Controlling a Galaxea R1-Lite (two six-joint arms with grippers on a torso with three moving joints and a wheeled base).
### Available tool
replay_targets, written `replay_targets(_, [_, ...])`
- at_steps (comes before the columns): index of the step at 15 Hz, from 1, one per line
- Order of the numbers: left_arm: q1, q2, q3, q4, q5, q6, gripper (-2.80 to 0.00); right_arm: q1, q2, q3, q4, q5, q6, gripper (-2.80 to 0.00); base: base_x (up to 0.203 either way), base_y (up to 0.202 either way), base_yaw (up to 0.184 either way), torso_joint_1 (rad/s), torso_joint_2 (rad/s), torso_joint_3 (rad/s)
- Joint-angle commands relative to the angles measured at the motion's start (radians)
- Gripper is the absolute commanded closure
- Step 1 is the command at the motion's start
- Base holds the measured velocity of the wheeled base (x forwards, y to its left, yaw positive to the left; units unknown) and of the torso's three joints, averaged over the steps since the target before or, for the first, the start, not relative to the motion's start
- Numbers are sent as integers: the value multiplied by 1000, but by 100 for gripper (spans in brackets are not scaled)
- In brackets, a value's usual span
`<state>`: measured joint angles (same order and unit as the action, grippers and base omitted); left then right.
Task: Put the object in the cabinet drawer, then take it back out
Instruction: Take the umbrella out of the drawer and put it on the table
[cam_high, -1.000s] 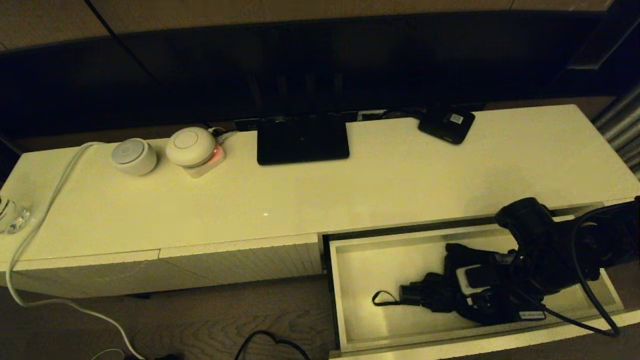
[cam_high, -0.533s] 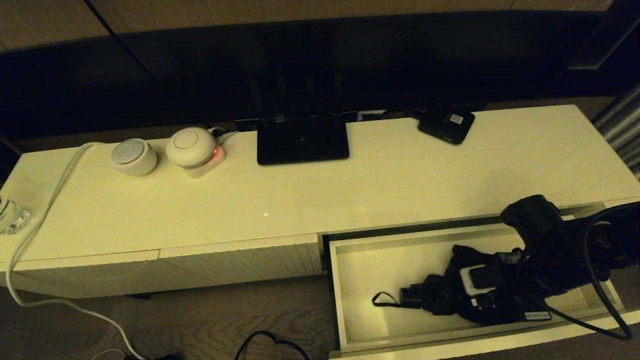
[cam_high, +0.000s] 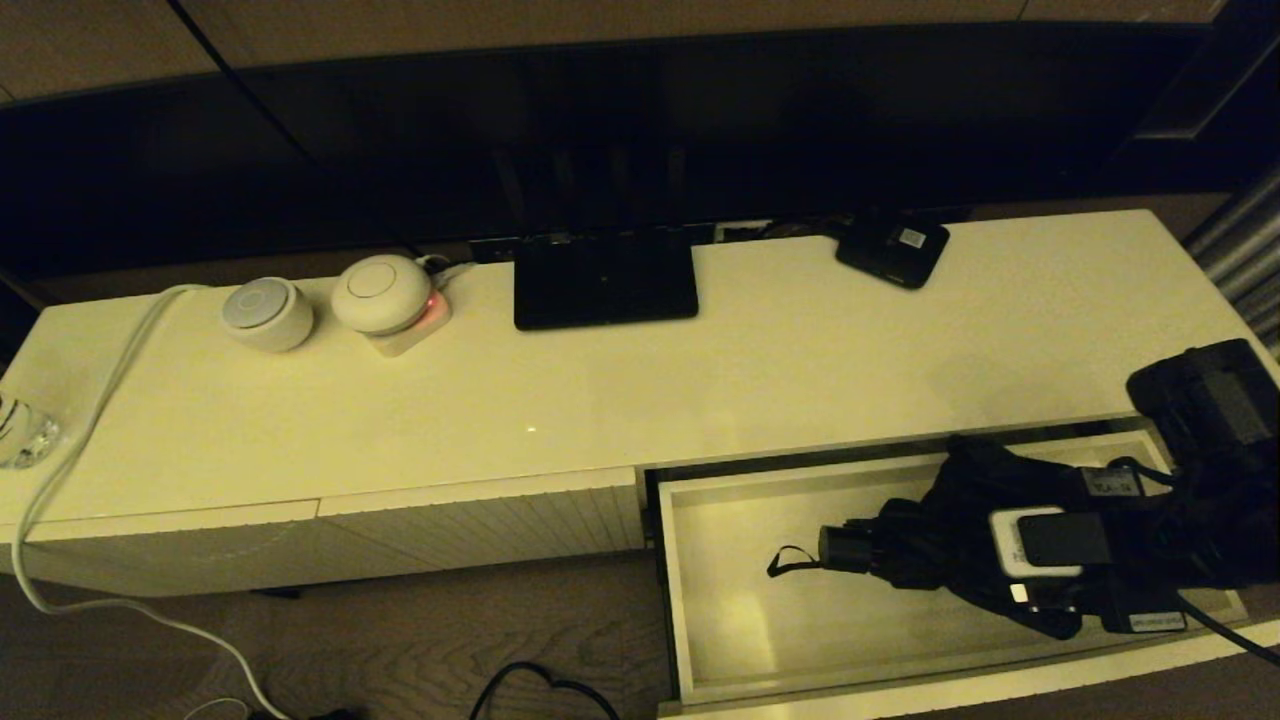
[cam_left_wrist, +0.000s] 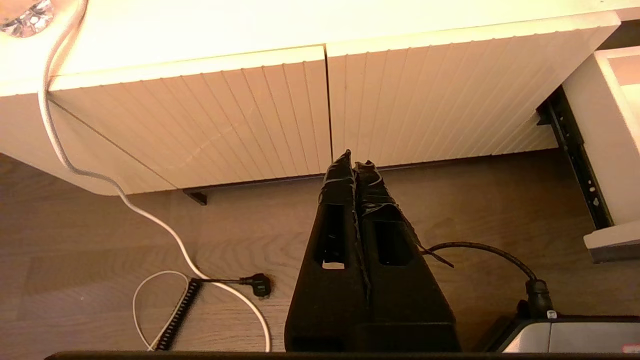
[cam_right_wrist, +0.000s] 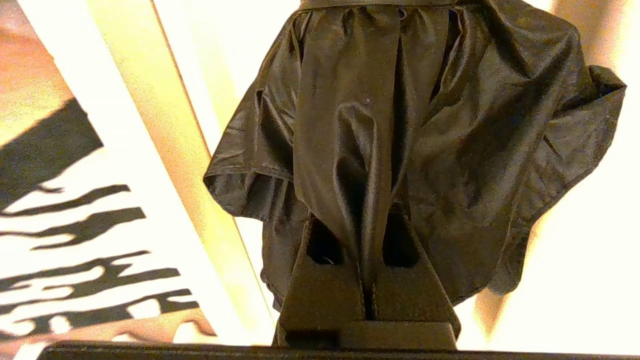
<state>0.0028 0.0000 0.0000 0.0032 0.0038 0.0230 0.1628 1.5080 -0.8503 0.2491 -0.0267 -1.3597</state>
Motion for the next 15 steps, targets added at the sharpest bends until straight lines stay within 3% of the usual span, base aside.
replay_targets(1, [0, 0, 3, 0, 1, 0, 0, 4, -160, 19, -1, -1, -7, 0, 0, 0, 0, 0, 0, 0])
replay_targets(7, [0, 0, 3, 0, 1, 0, 0, 0, -169, -112, -45, -4, 0, 0, 0, 0, 0, 0, 0, 0])
replay_targets(15, [0, 0, 3, -1, 1, 0, 0, 0, 111, -206, -434, -96, -61, 0, 0, 0, 0, 0, 0, 0])
